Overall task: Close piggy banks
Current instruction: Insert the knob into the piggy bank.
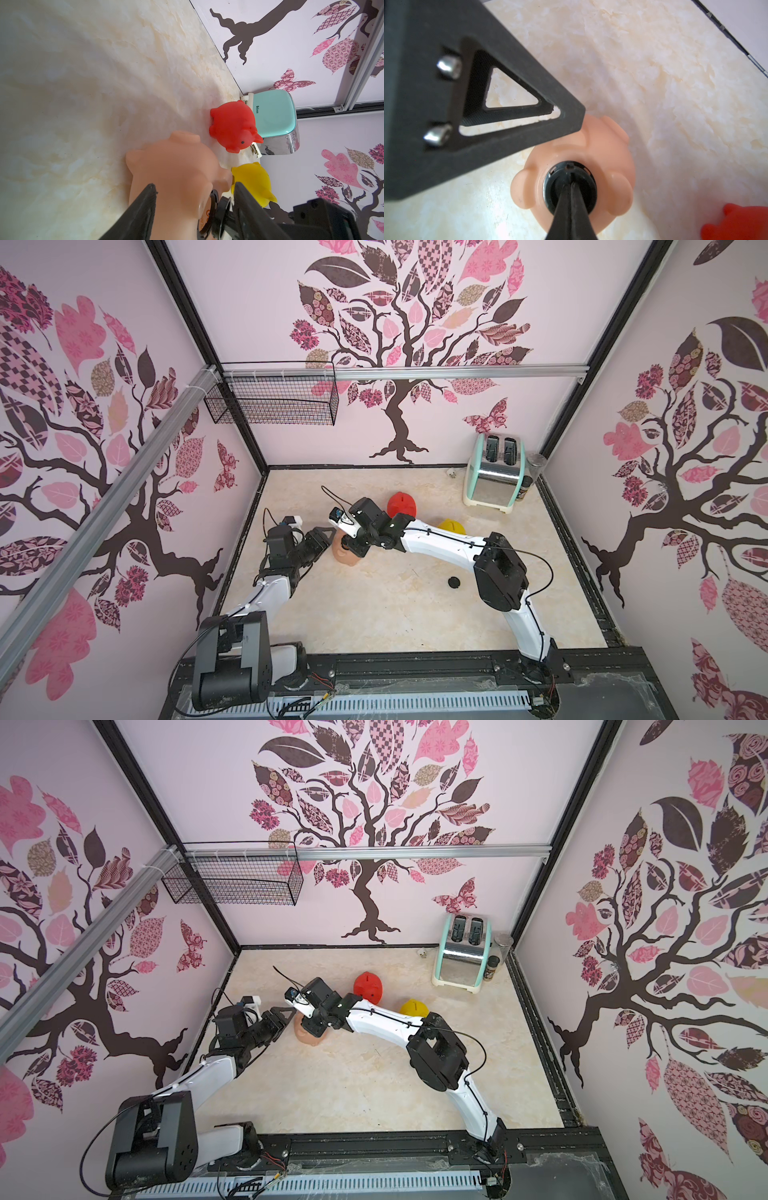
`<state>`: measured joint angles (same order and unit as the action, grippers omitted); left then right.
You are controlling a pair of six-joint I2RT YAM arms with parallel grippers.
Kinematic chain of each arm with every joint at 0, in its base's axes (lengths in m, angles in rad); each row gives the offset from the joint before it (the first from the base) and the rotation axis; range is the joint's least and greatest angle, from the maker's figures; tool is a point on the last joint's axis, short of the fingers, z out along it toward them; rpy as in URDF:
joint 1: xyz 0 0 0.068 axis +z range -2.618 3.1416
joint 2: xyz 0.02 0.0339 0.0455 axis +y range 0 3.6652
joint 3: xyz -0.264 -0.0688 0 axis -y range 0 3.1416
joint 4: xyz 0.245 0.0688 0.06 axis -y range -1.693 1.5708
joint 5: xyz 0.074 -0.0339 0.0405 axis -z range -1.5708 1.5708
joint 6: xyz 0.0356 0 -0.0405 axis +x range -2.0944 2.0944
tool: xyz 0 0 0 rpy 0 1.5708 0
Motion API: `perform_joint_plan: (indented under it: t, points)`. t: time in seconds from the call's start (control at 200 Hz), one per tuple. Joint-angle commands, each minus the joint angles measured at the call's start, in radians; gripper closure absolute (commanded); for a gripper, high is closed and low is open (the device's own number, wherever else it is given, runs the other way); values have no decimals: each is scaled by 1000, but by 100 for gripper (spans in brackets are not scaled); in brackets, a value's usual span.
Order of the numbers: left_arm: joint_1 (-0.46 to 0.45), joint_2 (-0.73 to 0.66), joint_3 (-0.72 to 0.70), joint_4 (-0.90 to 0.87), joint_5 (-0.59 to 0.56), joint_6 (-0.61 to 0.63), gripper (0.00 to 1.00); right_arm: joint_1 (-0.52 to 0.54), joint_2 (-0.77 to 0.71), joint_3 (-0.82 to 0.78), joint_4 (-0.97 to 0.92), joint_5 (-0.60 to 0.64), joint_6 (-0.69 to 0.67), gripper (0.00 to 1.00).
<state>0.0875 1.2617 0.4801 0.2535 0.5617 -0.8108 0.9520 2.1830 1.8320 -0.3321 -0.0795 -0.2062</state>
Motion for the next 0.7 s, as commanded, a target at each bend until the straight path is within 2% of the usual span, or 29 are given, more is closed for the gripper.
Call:
perform_joint_plan:
  t: [0.0,0.695]
  points:
    - [3,19,1,22,12,25,38,-6,14,42,-21,4,-11,100]
    - [-1,46,8,22,17,28,38,-6,57,71,-86,21,-36,100]
